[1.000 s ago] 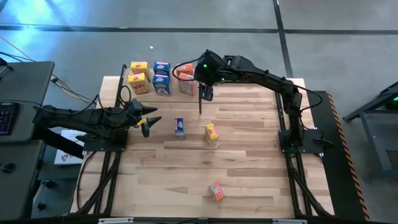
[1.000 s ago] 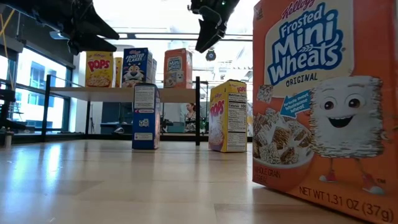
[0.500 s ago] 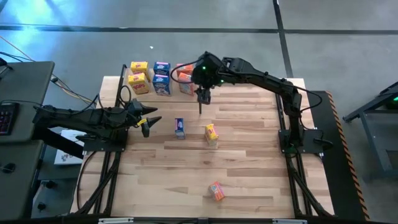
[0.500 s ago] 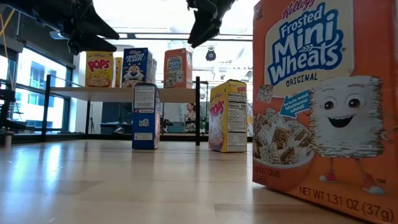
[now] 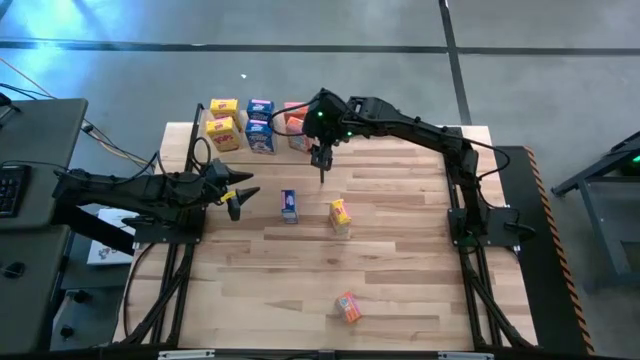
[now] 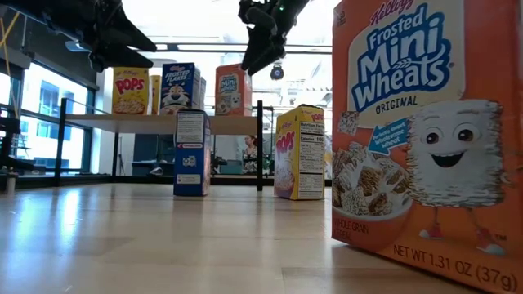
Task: Stack cereal on shelf
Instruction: Put the top orange cereal box on the shelf aligned with the other orange cereal box
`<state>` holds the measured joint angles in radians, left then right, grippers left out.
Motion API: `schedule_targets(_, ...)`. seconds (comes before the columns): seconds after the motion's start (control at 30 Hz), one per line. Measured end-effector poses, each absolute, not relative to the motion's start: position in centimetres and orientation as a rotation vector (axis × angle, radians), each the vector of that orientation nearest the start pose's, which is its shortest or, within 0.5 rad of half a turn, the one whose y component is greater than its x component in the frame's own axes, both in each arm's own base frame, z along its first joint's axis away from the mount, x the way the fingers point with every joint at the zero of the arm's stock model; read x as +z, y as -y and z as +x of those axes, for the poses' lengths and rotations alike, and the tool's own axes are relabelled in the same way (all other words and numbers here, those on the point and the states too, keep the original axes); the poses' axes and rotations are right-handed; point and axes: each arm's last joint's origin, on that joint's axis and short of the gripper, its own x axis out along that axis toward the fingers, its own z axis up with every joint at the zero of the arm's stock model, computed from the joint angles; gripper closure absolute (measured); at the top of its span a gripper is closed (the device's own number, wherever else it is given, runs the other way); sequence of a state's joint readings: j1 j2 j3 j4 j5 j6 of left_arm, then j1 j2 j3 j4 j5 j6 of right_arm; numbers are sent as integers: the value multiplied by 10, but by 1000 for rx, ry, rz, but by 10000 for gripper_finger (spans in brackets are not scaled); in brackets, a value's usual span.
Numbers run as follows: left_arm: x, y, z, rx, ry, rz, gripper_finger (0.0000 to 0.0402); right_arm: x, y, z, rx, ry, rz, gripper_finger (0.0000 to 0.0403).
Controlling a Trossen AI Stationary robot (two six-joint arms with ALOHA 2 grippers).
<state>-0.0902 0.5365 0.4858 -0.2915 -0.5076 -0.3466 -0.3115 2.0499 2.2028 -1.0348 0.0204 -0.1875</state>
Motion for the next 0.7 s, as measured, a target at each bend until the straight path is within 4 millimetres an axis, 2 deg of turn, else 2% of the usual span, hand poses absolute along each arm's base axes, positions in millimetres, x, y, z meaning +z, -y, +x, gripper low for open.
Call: schedule_targets(0.7,255,-2,129,465,-254,-237,172,362,146,418,-302,-848,-84,163)
